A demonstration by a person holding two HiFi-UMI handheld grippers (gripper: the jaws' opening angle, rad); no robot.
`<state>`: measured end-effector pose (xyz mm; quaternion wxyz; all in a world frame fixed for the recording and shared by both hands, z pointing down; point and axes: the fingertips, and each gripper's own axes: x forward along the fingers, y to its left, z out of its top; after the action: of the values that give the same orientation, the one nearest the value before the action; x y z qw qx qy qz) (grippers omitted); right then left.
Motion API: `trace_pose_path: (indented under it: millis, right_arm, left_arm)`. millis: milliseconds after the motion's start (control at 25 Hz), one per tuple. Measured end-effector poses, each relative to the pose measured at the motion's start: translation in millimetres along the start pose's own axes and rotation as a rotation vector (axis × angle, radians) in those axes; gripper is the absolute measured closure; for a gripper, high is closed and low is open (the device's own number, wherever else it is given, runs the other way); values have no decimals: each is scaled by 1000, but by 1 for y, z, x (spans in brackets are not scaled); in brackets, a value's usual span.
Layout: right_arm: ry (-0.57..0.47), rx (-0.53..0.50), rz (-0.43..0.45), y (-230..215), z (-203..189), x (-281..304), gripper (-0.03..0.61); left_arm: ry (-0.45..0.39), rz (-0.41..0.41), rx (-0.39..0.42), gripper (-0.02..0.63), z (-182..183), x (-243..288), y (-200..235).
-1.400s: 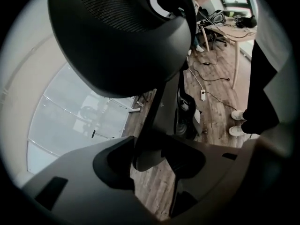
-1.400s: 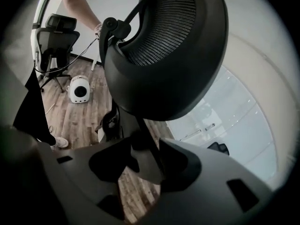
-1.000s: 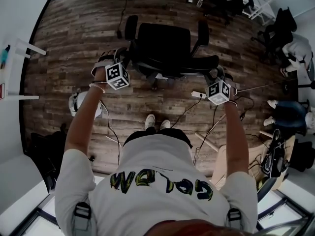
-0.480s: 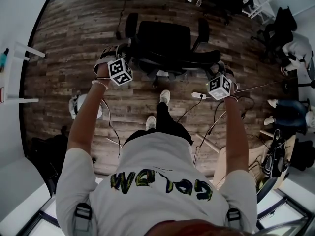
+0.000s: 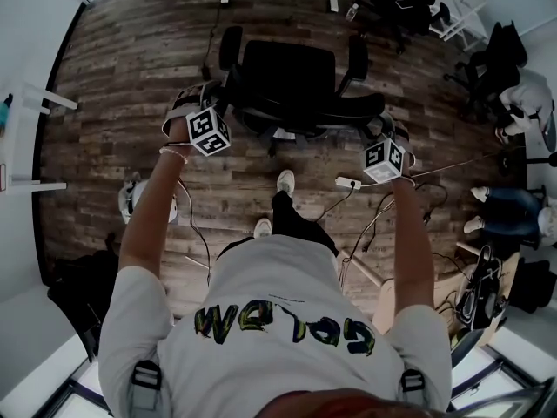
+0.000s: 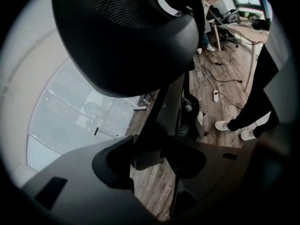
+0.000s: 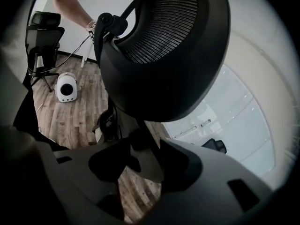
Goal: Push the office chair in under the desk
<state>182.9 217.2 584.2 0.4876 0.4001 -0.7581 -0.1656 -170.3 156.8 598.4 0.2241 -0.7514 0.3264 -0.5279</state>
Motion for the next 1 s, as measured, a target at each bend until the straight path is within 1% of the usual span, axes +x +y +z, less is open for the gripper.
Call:
trace_pose_path:
  millis: [360,520,800,1000]
  right_arm:
    - [-13,4,3,-45,-2,43,376]
    - [-25,-2,9,-62,-3,61,377]
    - [-33,-6,14,-97,-5,96,377]
    - [-47,-22,16,-123,-7,124,377]
  left_arm:
    - [21,-10,-7,402,13,45,40]
    - [44,2,-10,400,15,66,57]
    - [74,-4,-24,400,25,102,85]
    - [104,9,-48,400,29,130,105]
